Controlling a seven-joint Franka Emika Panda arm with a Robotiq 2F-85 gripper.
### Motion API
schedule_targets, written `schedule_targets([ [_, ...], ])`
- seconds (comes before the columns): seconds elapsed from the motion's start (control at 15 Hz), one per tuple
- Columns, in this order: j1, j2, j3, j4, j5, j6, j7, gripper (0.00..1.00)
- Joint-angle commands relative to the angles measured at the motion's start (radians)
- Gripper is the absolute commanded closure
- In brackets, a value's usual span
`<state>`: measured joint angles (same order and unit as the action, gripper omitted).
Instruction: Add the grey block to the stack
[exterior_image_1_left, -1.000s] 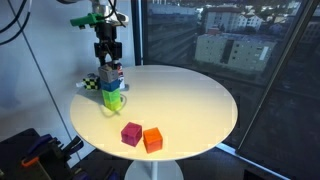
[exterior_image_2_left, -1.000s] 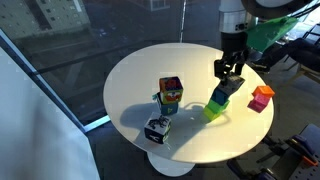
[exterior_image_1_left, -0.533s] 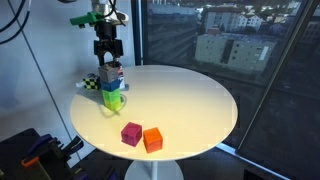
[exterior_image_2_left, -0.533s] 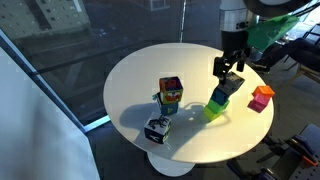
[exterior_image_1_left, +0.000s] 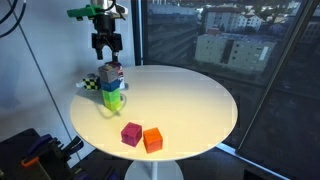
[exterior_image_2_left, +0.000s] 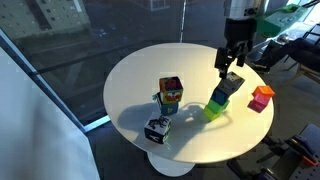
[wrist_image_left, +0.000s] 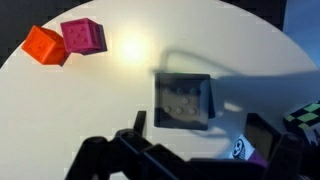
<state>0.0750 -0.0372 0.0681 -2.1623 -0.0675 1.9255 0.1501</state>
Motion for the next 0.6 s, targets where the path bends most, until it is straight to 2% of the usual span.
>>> schedule_targets([
  [0.0, -0.010, -0.052, -0.009, 0.012, 0.039, -0.037, -0.042, 0.00],
  [0.53, -0.044, -0.116, -0.039, 0.012, 0.018, -0.152, -0.030, 0.00],
])
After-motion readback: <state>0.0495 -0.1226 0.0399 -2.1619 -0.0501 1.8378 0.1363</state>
